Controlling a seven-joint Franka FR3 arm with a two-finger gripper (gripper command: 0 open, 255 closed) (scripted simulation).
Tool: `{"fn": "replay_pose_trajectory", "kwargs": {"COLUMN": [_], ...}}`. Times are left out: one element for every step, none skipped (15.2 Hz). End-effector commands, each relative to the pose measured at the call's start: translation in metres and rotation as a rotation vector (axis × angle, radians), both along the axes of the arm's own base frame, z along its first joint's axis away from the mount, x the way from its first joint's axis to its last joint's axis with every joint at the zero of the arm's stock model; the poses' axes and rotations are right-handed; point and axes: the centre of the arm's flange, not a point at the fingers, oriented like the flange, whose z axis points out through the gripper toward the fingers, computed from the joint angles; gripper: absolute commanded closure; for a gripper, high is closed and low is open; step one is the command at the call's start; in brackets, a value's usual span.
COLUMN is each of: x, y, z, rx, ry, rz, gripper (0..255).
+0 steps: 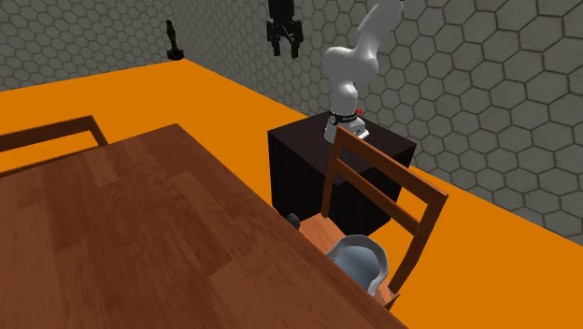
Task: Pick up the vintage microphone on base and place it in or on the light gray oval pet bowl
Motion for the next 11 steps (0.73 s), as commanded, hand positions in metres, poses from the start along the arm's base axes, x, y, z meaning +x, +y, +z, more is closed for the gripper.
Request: {"fn": "replay_pose_trajectory", "kwargs": {"x": [0.0, 0.005, 0.011, 0.016, 0.021, 0.026, 0.032, 0.037, 0.042, 0.047, 0.052], "y": [0.0, 0.007, 0.014, 0.02, 0.027, 0.034, 0.041, 0.048, 0.055, 0.062, 0.069], "z": [0.0, -0.01, -0.02, -0.03, -0.04, -0.05, -0.06, -0.07, -0.08, -0.09, -0.1], "rx": [0.0, 0.0, 0.001, 0.001, 0.002, 0.002, 0.003, 0.003, 0.003, 0.004, 0.004], "ry": [0.0, 0.001, 0.002, 0.002, 0.003, 0.004, 0.005, 0.006, 0.007, 0.007, 0.008], "rz": [0.0, 0.003, 0.006, 0.01, 0.013, 0.016, 0.019, 0.023, 0.026, 0.029, 0.032], "gripper": [0, 0, 0, 0, 0, 0, 0, 0, 0, 0, 0]}}
